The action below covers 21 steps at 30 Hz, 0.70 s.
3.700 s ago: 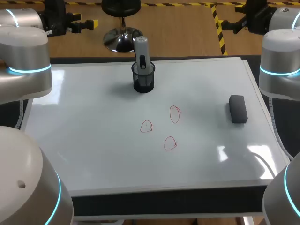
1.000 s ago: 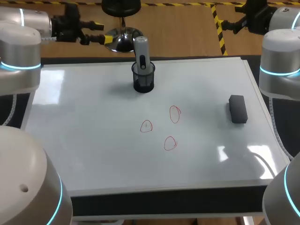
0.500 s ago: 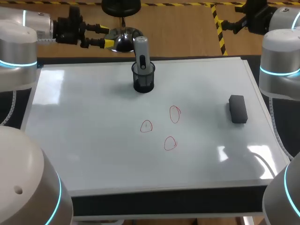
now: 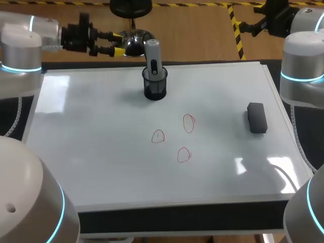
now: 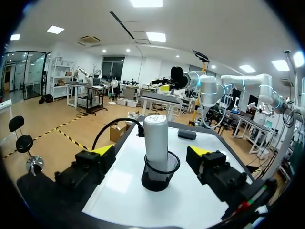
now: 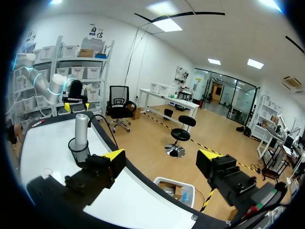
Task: Pick up the inspection probe, press it on each red-marked spot on the whiteboard one by one, put down the probe, pick up the eraser, and wipe off all the red marks.
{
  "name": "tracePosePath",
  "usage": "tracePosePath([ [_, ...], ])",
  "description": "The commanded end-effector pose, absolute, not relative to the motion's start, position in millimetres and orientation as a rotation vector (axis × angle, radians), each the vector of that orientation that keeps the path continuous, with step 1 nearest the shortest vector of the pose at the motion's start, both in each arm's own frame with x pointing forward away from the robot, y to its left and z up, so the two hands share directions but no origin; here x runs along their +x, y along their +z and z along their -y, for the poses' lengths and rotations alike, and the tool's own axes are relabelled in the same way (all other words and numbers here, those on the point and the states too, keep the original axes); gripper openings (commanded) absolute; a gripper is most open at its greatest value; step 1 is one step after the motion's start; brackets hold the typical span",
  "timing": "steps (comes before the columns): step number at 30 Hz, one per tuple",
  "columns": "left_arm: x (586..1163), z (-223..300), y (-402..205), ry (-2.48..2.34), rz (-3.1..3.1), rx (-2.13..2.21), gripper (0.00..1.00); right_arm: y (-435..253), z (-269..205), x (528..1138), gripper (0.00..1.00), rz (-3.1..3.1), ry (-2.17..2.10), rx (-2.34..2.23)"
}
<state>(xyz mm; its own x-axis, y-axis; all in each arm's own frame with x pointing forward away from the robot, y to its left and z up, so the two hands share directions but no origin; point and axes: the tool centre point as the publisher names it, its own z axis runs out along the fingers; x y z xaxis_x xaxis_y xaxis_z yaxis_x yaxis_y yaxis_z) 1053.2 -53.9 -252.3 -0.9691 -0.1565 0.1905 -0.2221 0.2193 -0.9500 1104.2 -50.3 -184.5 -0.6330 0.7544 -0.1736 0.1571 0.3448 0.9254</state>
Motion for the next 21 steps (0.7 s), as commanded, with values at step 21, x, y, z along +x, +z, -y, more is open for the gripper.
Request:
tracePosePath([
  [21,1073.9,87.4,-282.1,1.918,2.293,0.272,1.00,-184.5,50.3,1104.2,1.00,-2.013,1.291,0.793],
])
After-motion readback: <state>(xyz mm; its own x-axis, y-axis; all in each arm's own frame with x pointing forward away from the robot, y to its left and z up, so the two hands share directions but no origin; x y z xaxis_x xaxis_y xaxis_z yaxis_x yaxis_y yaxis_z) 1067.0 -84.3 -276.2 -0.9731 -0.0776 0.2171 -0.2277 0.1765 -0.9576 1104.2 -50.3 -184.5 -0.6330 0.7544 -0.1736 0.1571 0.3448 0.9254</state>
